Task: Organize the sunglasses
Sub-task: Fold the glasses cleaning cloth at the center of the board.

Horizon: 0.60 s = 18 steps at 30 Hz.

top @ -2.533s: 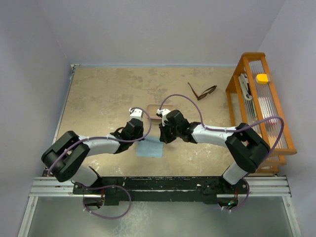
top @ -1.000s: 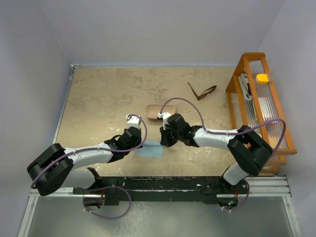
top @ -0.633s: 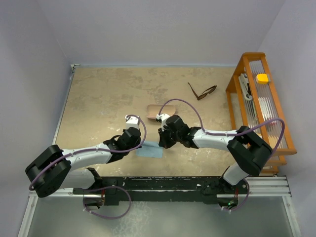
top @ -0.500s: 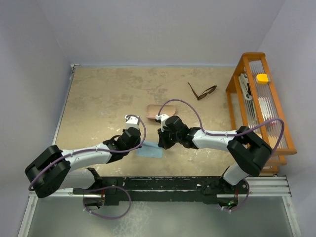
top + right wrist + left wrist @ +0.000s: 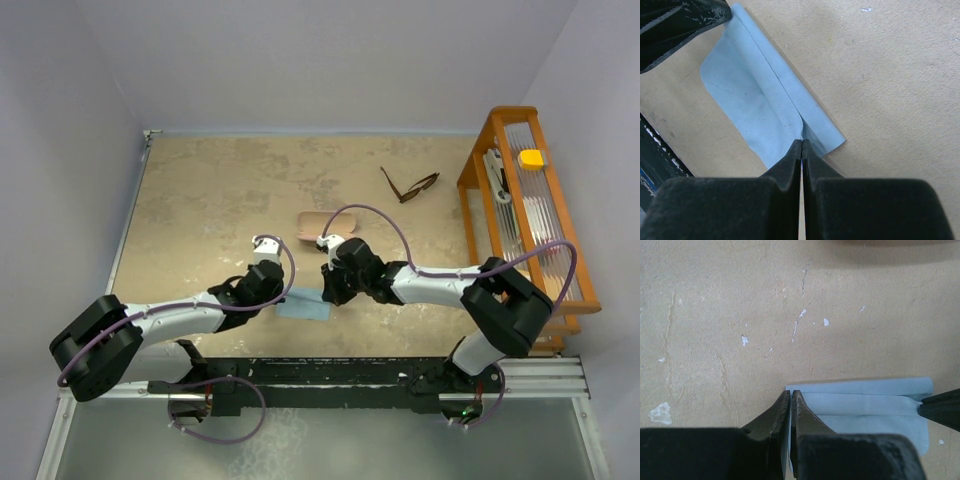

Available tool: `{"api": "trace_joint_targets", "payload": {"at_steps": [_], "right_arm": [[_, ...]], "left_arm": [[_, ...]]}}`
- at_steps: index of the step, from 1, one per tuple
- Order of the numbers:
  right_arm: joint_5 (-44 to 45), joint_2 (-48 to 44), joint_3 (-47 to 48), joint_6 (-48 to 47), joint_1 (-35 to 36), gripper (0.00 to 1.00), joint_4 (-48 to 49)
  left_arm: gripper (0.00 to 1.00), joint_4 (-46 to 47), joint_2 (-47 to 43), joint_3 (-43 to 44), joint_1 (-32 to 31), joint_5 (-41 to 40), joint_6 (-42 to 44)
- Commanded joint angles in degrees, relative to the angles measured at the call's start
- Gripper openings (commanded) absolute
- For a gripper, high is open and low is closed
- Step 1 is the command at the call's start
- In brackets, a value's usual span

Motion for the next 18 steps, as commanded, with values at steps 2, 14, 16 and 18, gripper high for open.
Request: {"api": "trace_joint_targets", "payload": {"at_steps": [2,14,16,18], "right_arm": [[0.0,-2.4,-0.4,0.6,0.6,0.0,1.3],[0.3,-2.8,-1.2,0.8,0.9,0.0,1.5],[0.3,-2.7,-1.2,0.8,1.1,0.0,1.6],[0.3,-2.7,-1.3,0.9,1.1,0.0,1.7]], "left_arm": [[0.0,2.1,-1.0,-0.1,-0.8,0.5,-1.1],[0.0,1.2,-1.9,-0.1,-1.8,0.1,-1.3],[0.0,0.7,-2.5,0.1,-1.9,-0.1,-1.5],[0.0,0.2,-3.1,0.1,-2.2,-0.2,-1.6]]}}
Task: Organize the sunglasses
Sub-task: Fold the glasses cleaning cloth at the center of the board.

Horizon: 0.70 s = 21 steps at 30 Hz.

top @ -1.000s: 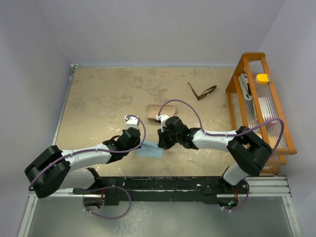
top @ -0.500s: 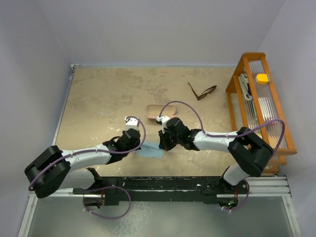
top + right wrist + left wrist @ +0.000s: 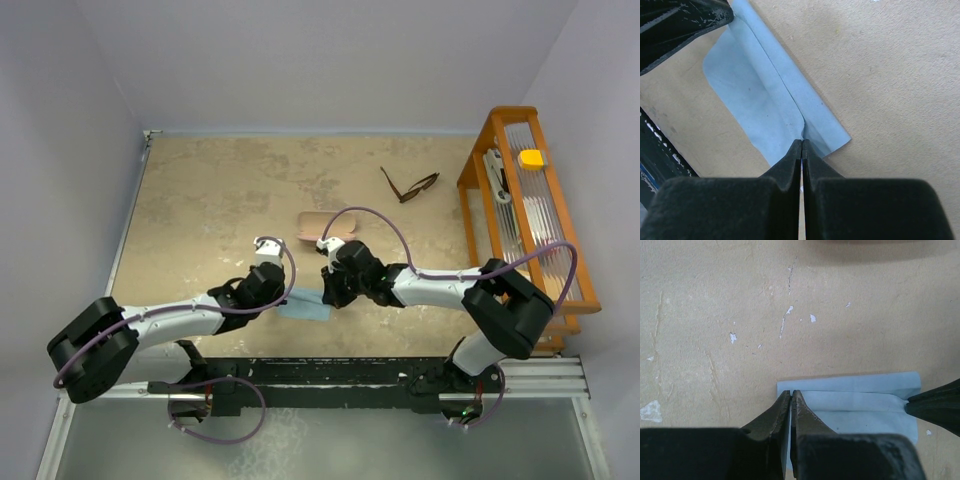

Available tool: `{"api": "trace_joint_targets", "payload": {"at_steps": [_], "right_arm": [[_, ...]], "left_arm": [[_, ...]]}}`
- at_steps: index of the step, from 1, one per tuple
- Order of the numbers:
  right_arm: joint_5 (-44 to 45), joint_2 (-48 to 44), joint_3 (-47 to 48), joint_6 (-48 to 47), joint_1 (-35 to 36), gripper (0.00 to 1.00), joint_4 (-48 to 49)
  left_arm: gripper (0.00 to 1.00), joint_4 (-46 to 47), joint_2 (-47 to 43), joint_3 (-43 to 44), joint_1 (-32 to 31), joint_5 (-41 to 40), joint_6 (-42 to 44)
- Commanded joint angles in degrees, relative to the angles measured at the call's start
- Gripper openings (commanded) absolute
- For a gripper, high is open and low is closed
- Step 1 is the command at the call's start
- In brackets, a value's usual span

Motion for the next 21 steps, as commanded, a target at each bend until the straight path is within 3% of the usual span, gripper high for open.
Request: {"api": "trace_joint_targets", "payload": {"at_steps": [1,21], "right_arm": [[0.2,-2.0,-0.5,0.6,0.5,0.0,1.5],[0.5,-2.2,-1.3,1.2,1.9,0.0,2.0]], "left_arm": [[0.0,-0.2,-2.8,0.2,-0.7,-0.6,-1.0],[0.0,-1.6,-5.0,-0.5,-1.9,-1.8,-1.8]]}}
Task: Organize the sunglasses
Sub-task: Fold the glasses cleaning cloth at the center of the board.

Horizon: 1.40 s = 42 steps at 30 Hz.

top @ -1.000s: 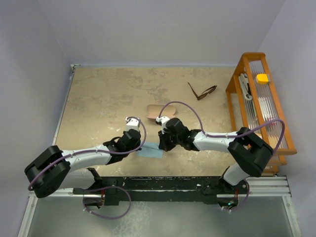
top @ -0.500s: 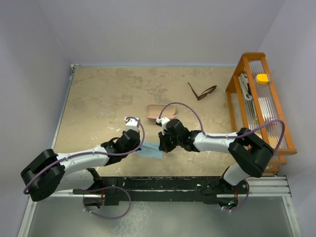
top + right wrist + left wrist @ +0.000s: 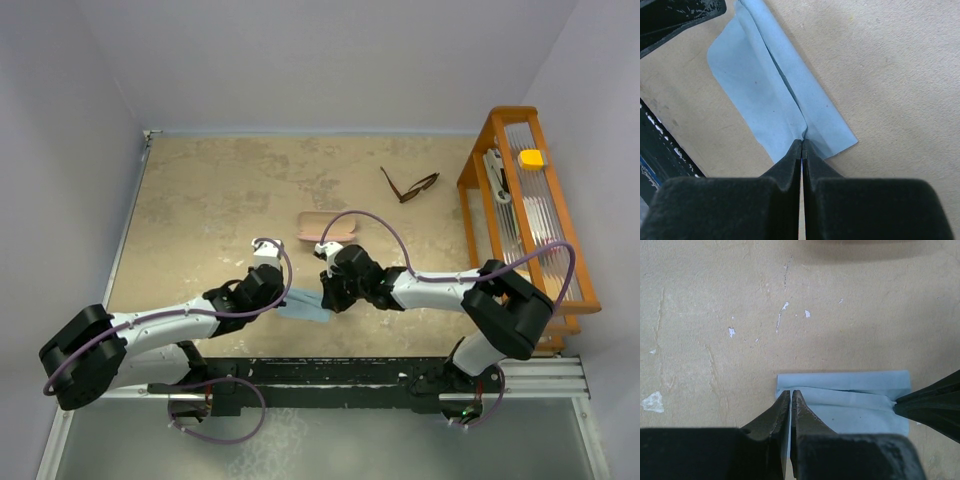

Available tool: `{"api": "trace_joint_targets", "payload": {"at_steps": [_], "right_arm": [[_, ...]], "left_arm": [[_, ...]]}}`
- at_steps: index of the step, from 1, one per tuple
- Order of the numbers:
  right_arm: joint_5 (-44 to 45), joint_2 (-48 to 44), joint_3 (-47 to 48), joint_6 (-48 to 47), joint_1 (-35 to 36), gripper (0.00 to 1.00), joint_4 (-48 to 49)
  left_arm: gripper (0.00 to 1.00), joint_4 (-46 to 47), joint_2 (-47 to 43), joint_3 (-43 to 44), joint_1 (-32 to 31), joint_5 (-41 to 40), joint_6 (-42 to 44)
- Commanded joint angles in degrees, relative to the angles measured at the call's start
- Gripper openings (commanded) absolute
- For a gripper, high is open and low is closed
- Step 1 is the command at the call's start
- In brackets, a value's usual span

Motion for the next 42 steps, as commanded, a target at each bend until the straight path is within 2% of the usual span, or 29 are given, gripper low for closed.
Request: {"api": "trace_joint_targets", "payload": {"at_steps": [1,14,23,42], "right_arm": [[0.4,-2.2,-0.6,0.7,0.5,0.0,1.7],[0.9,-2.9,-0.8,1.0,1.5,0.0,1.3],[1.0,-2.8,-1.2,1.4,1.8,0.0,1.8],[0.6,-4.9,-3.1,2.6,3.0,0.0,2.0]], "left_arm": [[0.02,2.0,-0.6,-0.4,-0.3,-1.3,-0.6],[0.16,6.0,4.7,-0.1,-0.3,-0.3,0.3],[0.16,4.3,2.2,-0.3,-0.3,-1.4,0.3],[0.13,4.0,2.7,-0.1,-0.4,-0.8,-0.1]]}}
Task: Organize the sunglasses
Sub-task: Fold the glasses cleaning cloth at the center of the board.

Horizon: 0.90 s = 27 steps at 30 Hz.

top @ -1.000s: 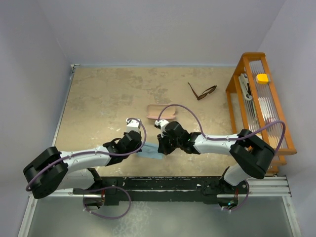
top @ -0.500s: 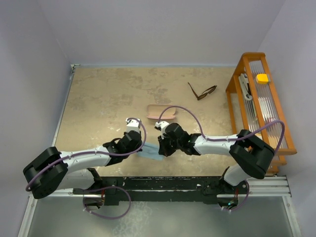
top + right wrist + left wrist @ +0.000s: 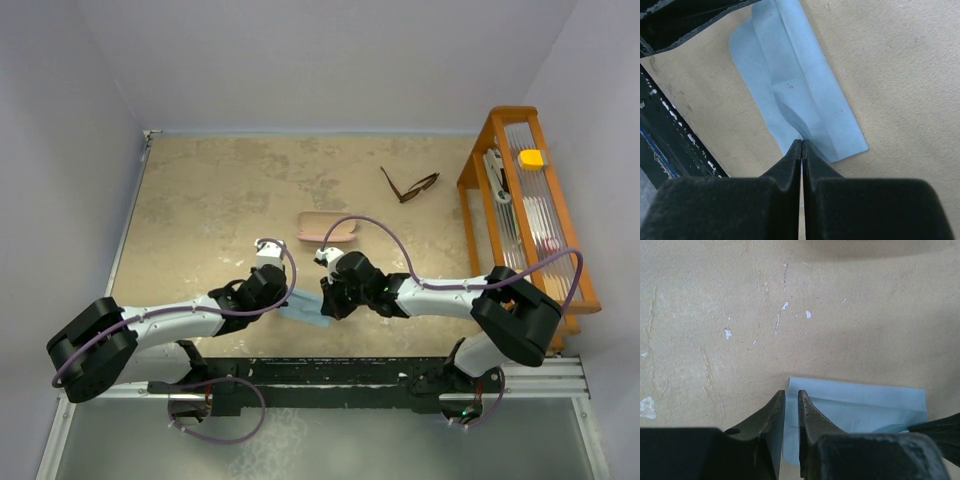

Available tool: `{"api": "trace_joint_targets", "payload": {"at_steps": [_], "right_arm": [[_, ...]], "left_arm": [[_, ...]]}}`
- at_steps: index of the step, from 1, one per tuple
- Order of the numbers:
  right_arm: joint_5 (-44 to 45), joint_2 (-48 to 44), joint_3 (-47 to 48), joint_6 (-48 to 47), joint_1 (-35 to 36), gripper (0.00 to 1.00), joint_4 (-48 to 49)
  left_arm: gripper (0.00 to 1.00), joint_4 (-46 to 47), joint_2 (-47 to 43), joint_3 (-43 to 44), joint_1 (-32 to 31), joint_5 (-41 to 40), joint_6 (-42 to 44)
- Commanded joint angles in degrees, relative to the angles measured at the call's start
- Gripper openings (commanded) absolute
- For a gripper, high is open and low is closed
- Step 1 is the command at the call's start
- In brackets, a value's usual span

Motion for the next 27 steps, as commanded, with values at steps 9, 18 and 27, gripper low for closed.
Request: {"api": "trace_joint_targets", "payload": {"at_steps": [9,18,27], "right_arm": [[0.8,-0.6,-0.7,0.8,0.7,0.0,2.1],[0.6,-0.5,-0.4,0.9,0.7,0.0,2.5],[0.6,-0.6,-0.4,0.9,0.7,0.0,2.5]], "left_arm": [[0.16,-0.8,-4.0,-1.7,-0.4,2.5,-0.5],[0.17,-2.2,-3.6,-1.9,-1.5,2.2,-2.3],[0.19,-1.9,-0.3,-1.1,-1.5,0.0,-2.8]]}}
